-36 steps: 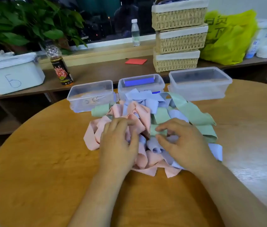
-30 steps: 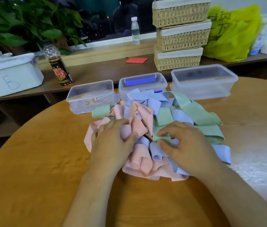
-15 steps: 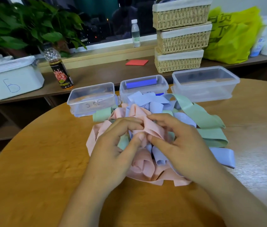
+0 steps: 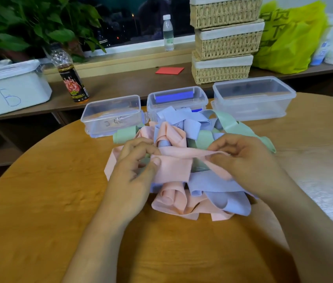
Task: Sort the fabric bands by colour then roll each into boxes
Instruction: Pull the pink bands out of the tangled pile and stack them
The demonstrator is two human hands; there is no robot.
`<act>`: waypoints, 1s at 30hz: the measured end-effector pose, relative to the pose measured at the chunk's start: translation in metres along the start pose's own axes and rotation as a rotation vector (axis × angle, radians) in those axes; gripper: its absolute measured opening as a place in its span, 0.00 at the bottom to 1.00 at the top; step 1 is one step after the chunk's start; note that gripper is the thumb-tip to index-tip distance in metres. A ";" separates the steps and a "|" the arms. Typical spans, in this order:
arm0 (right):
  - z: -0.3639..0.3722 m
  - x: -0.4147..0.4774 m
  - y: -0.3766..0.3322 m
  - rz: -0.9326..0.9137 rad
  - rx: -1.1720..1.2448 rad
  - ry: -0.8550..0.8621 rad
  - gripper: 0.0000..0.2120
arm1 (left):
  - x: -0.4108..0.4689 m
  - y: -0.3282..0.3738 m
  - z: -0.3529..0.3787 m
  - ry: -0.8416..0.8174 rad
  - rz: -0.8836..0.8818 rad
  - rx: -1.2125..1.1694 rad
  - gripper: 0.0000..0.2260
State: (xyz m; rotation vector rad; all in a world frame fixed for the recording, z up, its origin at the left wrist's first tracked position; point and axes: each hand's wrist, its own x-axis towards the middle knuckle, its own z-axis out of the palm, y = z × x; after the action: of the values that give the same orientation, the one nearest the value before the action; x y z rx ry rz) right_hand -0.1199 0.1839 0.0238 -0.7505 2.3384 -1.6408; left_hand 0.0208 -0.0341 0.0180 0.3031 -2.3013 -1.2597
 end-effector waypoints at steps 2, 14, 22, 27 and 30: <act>-0.010 0.001 0.002 0.017 0.003 0.010 0.03 | 0.002 -0.003 -0.005 -0.022 -0.028 0.020 0.08; -0.024 0.005 0.016 0.079 0.135 -0.054 0.13 | 0.000 0.001 -0.001 -0.062 -0.200 0.161 0.05; -0.033 -0.004 0.014 -0.028 -0.179 -0.343 0.23 | -0.005 0.005 -0.012 -0.410 -0.154 0.340 0.23; -0.034 -0.004 0.014 -0.137 -0.322 -0.153 0.15 | -0.004 0.001 -0.008 -0.286 -0.034 0.334 0.15; -0.033 -0.007 0.011 -0.137 -0.329 -0.286 0.17 | -0.003 -0.001 -0.019 -0.229 -0.055 0.271 0.15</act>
State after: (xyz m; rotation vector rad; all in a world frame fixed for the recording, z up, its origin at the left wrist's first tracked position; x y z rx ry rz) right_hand -0.1309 0.2174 0.0250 -1.1474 2.4117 -1.1093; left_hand 0.0329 -0.0475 0.0246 0.3303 -2.6830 -1.0537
